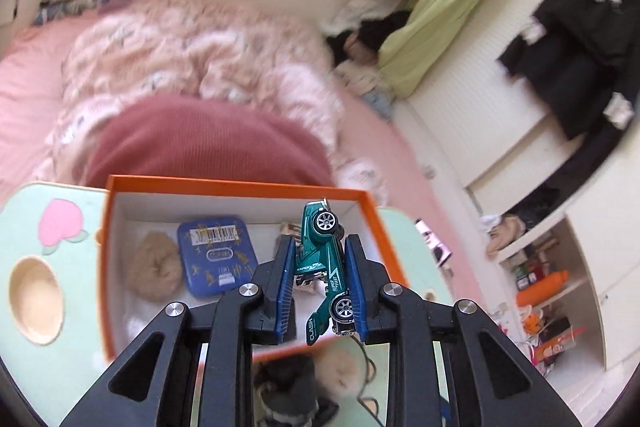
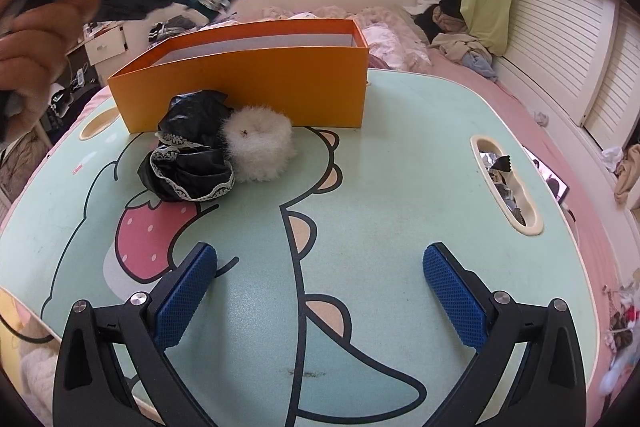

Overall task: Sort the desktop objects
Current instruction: 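Grasp the green toy car in the box with the left tool, place it on the table, then grasp the blue tin in the box with the right tool, set it on the table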

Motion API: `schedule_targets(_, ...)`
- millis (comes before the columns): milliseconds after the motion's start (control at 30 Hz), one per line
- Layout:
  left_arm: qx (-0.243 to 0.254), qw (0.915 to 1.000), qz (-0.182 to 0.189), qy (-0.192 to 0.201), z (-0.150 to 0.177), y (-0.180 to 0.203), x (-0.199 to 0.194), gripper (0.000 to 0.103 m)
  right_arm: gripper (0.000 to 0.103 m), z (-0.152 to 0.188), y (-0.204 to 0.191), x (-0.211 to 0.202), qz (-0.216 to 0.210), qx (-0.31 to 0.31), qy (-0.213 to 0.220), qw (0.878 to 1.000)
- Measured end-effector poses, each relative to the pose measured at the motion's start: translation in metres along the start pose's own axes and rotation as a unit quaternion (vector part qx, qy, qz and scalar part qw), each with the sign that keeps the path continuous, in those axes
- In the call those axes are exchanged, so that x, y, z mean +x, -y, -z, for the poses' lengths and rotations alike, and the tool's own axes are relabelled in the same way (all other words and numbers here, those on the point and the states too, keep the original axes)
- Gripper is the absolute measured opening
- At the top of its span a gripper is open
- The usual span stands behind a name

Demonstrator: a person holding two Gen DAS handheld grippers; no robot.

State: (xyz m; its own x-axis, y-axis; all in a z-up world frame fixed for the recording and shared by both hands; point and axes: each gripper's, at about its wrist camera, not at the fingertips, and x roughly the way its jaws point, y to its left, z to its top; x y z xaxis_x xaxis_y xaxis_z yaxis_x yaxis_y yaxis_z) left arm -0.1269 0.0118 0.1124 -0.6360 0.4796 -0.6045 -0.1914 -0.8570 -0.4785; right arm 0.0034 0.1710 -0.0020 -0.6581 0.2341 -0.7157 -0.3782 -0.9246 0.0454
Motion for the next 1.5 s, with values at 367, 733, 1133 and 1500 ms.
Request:
schedule_targets(367, 0.026, 0.9966, -0.067, -0.039, 0.113, -0.039, -0.023, 0.023, 0.102, 0.001, -0.002, 0.001, 0.002, 0.000, 0.001, 1.000)
schedule_targets(733, 0.092, 0.9873, -0.125, 0.034, 0.141, -0.024, -0.056, 0.087, 0.103, 0.003, -0.004, 0.002, 0.003, 0.001, 0.002, 1.000)
schedule_targets(1133, 0.148, 0.9702, -0.192, -0.009, 0.176, -0.021, -0.035, 0.103, 0.102, -0.005, -0.004, -0.003, -0.048, -0.005, 0.012, 0.999)
schedule_targets(1500, 0.148, 0.9697, -0.194, -0.007, 0.177, -0.022, -0.035, 0.103, 0.055, -0.168, -0.071, 0.040, -0.139, -0.069, -0.049, 0.987)
